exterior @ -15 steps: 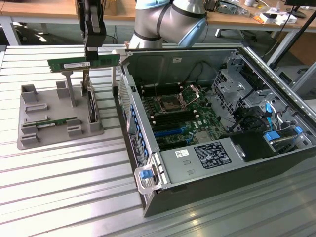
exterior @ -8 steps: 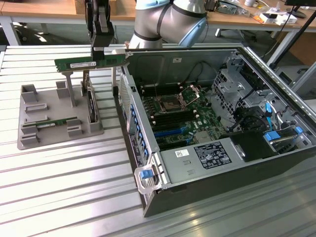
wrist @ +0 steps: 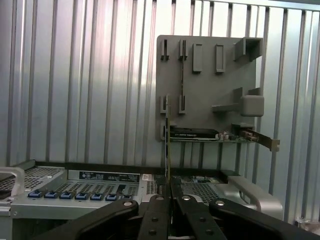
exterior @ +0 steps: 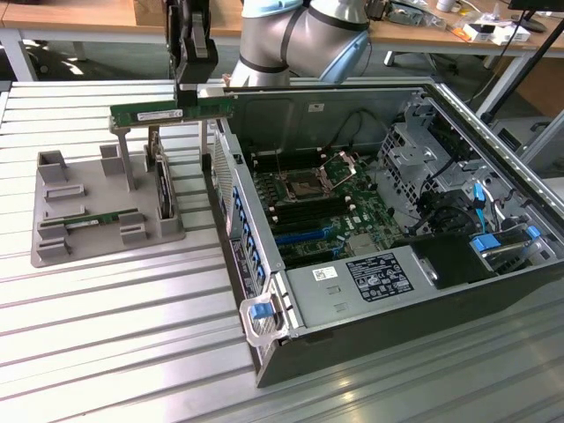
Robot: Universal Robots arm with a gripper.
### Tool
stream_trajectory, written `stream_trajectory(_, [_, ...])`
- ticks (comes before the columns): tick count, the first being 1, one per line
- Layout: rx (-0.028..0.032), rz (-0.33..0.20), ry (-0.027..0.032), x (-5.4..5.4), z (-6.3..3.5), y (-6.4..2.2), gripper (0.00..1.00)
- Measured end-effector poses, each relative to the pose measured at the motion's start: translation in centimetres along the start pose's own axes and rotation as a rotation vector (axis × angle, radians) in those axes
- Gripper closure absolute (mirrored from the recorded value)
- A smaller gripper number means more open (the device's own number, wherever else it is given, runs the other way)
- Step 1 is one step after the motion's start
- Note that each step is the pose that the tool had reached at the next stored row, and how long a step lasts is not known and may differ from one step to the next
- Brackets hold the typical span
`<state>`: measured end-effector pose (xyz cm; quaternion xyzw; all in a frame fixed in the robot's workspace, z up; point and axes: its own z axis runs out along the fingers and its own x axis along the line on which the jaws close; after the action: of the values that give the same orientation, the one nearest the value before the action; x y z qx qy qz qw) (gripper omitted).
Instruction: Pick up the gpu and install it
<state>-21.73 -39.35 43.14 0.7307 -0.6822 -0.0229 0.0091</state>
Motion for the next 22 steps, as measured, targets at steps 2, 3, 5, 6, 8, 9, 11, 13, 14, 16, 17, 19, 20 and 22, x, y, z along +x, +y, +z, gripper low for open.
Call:
stream_trajectory(2, [0.0,0.0,0.0,0.0,-0.01,-0.23,0.88])
stream_trajectory(3, [0.0,0.0,-0.0001,0.0,-0.02,-0.42,0.88])
stream_trajectory(5, [0.0,0.0,0.0,0.1,-0.04,-0.9,0.88])
stream_trajectory(6, [0.0001,0.0,-0.0001,0.1,-0.05,-1.07,0.88])
stream_trajectory(8, [0.0,0.0,-0.0001,0.1,-0.06,-1.45,0.88])
stream_trajectory(9, [0.0,0.0,0.0,0.1,-0.07,-1.53,0.88])
stream_trajectory(11, [0.0001,0.0,-0.0001,0.1,-0.08,-1.78,0.88])
stream_trajectory(13, [0.0,0.0,-0.0001,0.1,-0.09,-1.96,0.88])
stream_trajectory(14, [0.0,0.0,0.0,0.1,-0.1,-2.11,0.88])
stream_trajectory(16, [0.0,0.0,-0.0001,0.2,-0.11,-2.47,0.88])
stream_trajectory(17, [0.0,0.0,0.0,0.2,-0.13,-2.7,0.88])
stream_trajectory(19, [0.0,0.0,-0.0001,0.2,-0.14,-3.01,0.88])
stream_trajectory(20, [0.0,0.0,0.0,0.2,-0.14,-3.11,0.88])
stream_trajectory(22, [0.0,0.0,0.0,0.2,-0.15,-3.29,0.88])
